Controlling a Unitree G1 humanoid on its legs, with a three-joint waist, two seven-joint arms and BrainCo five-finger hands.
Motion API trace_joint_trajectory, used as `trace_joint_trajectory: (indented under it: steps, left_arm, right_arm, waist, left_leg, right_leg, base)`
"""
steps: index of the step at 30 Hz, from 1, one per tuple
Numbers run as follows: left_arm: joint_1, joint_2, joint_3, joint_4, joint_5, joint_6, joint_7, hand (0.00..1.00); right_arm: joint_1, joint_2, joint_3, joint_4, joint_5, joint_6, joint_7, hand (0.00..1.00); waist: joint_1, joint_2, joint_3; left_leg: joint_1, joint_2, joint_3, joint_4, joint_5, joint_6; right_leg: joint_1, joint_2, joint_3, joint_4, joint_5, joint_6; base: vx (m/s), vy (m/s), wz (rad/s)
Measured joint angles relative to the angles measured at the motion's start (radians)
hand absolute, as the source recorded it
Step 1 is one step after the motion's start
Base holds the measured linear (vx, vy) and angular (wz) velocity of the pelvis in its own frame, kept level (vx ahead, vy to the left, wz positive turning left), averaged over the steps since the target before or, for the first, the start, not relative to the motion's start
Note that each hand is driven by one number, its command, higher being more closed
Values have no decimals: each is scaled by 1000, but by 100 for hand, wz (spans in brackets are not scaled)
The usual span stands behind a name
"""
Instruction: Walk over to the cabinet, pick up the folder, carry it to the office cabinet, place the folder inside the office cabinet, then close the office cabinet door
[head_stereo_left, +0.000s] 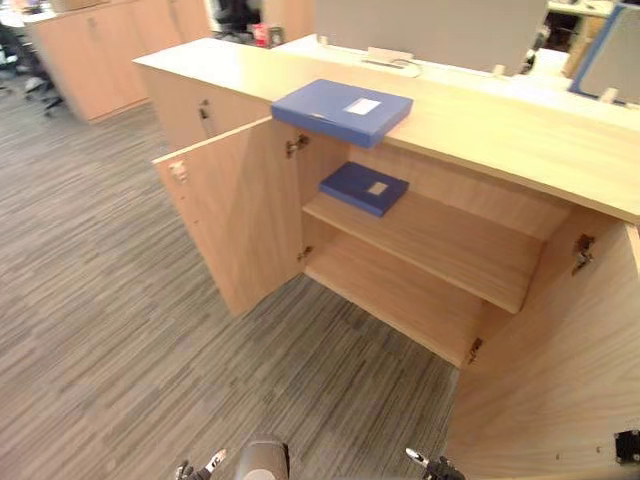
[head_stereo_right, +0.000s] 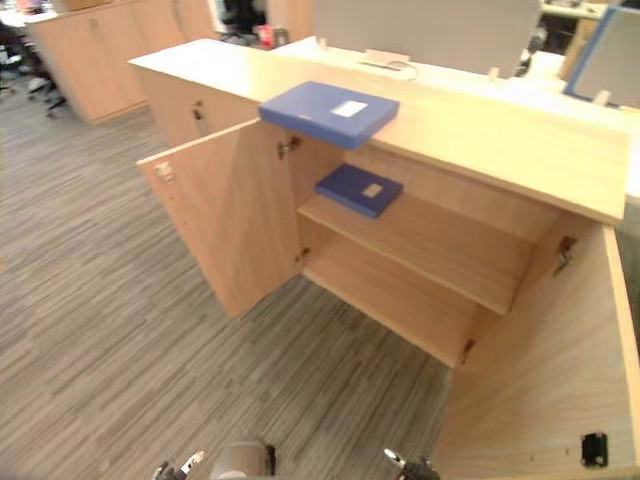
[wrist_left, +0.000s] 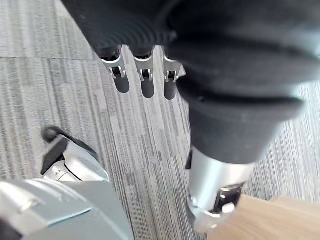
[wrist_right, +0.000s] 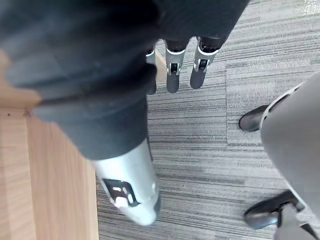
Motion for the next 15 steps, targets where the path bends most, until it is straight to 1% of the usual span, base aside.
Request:
trace_joint_trajectory:
  steps: [1,2,3,4,5,6,7,8,9,10,11,12,13,14,15]
  left_arm:
    - [0,-2,1,6,-41,-3,8,0]
    - [2,-2,1,8,-55,-3,13,0]
    - [-1,-2,3,10,-79,-3,16,0]
    - [1,1,7,10,-83,-3,18,0]
    - [1,0,9,12,-83,-3,20,0]
    - [1,0,10,12,-82,-3,23,0]
    - [2,0,10,12,-72,-1,24,0]
    - [-4,2,2,11,-57,0,24,0]
    - [-7,7,-4,10,-44,1,23,0]
    - [-11,12,-12,12,-22,5,22,0]
    - [-13,14,-25,12,10,9,21,0]
    - [-20,14,-42,12,57,10,14,0]
    - [-24,15,-59,11,82,9,10,0]
    - [-35,15,-78,6,104,9,10,0]
    - [-43,11,-97,7,114,11,3,0]
  right_arm:
    - [0,2,10,-2,5,-2,-1,0]
    - [2,5,10,-2,7,-2,-1,0]
    - [3,12,10,-4,19,-4,-1,0]
    - [6,21,27,-12,32,-9,0,0]
    - [7,21,32,-13,33,-13,0,0]
    - [9,21,33,-19,34,-16,0,0]
    - [20,25,33,-42,34,-19,0,0]
    - [37,30,32,-83,34,-23,0,0]
    - [44,28,29,-104,33,-22,1,0]
    - [52,25,27,-117,33,-21,1,0]
    - [60,19,26,-118,31,-20,1,0]
    - [69,12,18,-125,32,-22,1,0]
    - [70,10,17,-126,32,-22,1,0]
    - [70,10,17,-129,32,-23,2,0]
    - [71,15,18,-129,29,-23,4,0]
  waist:
    - [10,-4,-1]
    - [15,-3,-6]
    - [18,-16,-6]
    - [21,-29,-13]
    - [27,-28,-13]
    - [34,-31,-16]
    - [32,-30,-21]
    - [30,-35,-19]
    - [29,-39,-18]
    - [18,-41,-17]
    - [-2,-32,-17]
    - [-23,-16,-20]
    - [-27,-6,-28]
    - [-34,-4,-23]
    - [-32,-5,-27]
  left_leg:
    - [3,-15,-45,-46,95,-22]
    - [13,-25,-51,-46,149,-29]
    - [13,-44,-18,-4,172,-13]
    - [19,-51,36,34,130,10]
    - [34,-52,63,46,114,25]
    - [64,-58,109,48,96,48]
    - [101,-73,140,41,80,69]
    - [151,-103,190,27,62,98]
    - [196,-128,233,7,48,121]
    - [245,-152,261,-11,38,138]
    - [287,-161,274,-25,29,153]
    - [340,-154,281,-59,26,157]
    - [380,-143,290,-98,27,158]
    - [425,-134,300,-140,27,158]
    - [460,-115,320,-171,27,158]
  right_leg:
    - [6,-22,35,5,-18,29]
    - [8,-37,51,10,-27,43]
    - [12,-71,65,36,-37,67]
    - [-10,-105,72,93,-38,92]
    - [-24,-120,79,137,-38,95]
    - [-59,-149,85,228,-40,100]
    - [-105,-182,82,347,-40,100]
    - [-206,-242,82,582,-23,73]
    - [-297,-298,78,776,20,-4]
    - [-358,-355,51,918,54,-61]
    - [-388,-389,9,1000,50,-54]
    - [-411,-395,-58,1023,39,-35]
    - [-423,-389,-109,1000,25,-14]
    - [-431,-382,-157,954,4,14]
    - [-433,-356,-211,856,-16,39]
  base:
    - [451,323,-102]
    - [492,367,-101]
    - [592,438,-93]
    - [581,436,-98]
    - [455,348,-98]
    - [320,282,-93]
    - [359,361,-105]
    - [337,362,-99]
    - [286,360,-91]
    - [241,317,-63]
    - [250,346,-41]
    - [187,248,-28]
    - [197,194,-35]
    - [207,117,-49]
    - [242,70,-55]
